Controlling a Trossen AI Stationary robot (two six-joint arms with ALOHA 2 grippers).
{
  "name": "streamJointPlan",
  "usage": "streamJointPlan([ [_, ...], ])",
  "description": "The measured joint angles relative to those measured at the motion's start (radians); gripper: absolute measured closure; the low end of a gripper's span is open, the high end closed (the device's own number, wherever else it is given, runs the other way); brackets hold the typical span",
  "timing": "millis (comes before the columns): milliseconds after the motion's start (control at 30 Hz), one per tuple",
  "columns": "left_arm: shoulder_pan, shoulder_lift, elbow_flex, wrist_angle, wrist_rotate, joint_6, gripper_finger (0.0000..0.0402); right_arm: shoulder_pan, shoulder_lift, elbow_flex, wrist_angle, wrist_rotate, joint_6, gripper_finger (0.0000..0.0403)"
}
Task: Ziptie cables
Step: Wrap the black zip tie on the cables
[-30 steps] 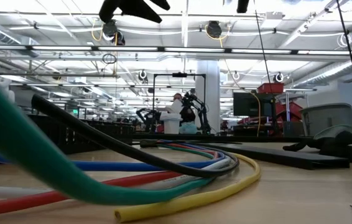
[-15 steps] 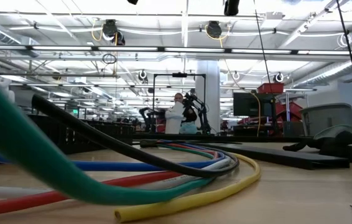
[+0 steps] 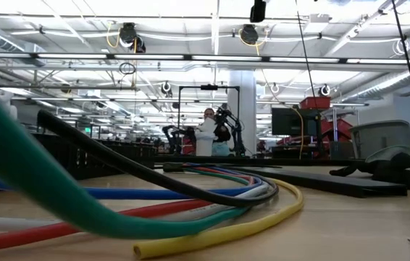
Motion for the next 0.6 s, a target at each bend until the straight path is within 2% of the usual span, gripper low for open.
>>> streamJointPlan([
  [467,-0.014,0.039,0.002,0.006,0.055,0.018,0.0220,-0.001,0.004,0.000,0.042,0.048,0.024,0.0403],
  [600,-0.034,0.050,0.002,0.006,0.055,-0.018,0.0220,-0.001,0.004,0.000,0.053,0.056,0.015,0.0403],
])
